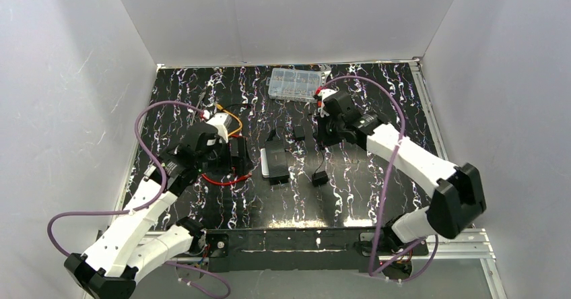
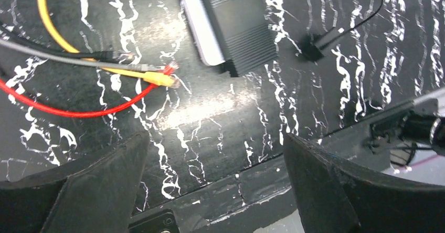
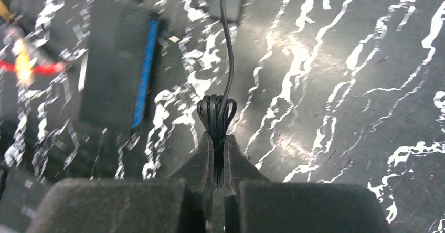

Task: Insert the plug into the switch port
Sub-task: Pick up the connector from the center of the board.

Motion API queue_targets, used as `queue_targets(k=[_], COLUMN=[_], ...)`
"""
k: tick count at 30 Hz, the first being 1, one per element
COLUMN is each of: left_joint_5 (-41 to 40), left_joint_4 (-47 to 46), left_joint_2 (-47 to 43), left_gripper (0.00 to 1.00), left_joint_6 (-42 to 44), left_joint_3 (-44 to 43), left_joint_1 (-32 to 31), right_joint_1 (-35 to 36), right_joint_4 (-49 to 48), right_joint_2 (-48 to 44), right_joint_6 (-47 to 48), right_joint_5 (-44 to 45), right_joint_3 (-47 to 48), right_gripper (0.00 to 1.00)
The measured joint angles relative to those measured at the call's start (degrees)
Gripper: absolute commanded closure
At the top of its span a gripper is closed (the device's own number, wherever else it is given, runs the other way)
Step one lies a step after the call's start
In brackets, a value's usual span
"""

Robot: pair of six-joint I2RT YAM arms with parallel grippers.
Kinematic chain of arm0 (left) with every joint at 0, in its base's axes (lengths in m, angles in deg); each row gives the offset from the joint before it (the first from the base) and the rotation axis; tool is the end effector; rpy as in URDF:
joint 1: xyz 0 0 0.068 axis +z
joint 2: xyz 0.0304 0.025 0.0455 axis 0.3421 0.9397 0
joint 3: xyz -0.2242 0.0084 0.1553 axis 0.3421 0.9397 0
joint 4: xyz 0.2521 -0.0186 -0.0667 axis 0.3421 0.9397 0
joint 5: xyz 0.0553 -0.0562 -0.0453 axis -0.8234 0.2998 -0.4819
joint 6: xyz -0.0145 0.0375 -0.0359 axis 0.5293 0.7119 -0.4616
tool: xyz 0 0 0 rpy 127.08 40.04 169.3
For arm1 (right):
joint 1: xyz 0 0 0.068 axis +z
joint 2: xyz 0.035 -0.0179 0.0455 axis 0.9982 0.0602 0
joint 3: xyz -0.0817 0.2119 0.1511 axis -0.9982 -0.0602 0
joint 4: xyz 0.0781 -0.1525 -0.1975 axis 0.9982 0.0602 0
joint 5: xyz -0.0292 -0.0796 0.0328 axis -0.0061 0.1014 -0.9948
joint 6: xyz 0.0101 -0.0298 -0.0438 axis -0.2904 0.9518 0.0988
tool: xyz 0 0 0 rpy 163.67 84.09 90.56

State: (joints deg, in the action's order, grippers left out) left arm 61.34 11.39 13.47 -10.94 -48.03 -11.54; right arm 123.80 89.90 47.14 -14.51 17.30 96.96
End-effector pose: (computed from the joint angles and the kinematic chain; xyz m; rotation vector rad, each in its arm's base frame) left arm 0.1464 -0.0922 0.3299 0.1714 2.2937 -0.5823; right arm 0.2498 0.1868 0.2888 -0.4346 2.3593 0.3540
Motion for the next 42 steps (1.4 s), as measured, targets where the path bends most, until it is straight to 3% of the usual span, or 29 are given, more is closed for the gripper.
queue_targets(k=[14, 32, 42], left_joint_5=[20.76, 44.48, 55.43], left_joint_4=[-3.65, -10.40, -13.13], left_joint_2=[0.86, -5.70, -7.96], left_gripper=[0.00, 0.01, 0.31], left_joint_6=[6.67, 12.70, 14.02], left_joint_3=[-1.35, -1.35, -0.23], left_joint_1=[0.00, 0.11, 0.11], right_joint_1=[4.44, 5.79, 9.81], right_joint_4=[8.10, 7.28, -0.59], right_joint_2=[-20.65, -27.20, -25.47], right_joint_6=[5.05, 5.21, 1.64], right_joint_5=[-27.88, -61.17, -71.53], right_joint_3=[-3.66, -3.81, -4.58], right_gripper=[0.99, 0.99, 0.99])
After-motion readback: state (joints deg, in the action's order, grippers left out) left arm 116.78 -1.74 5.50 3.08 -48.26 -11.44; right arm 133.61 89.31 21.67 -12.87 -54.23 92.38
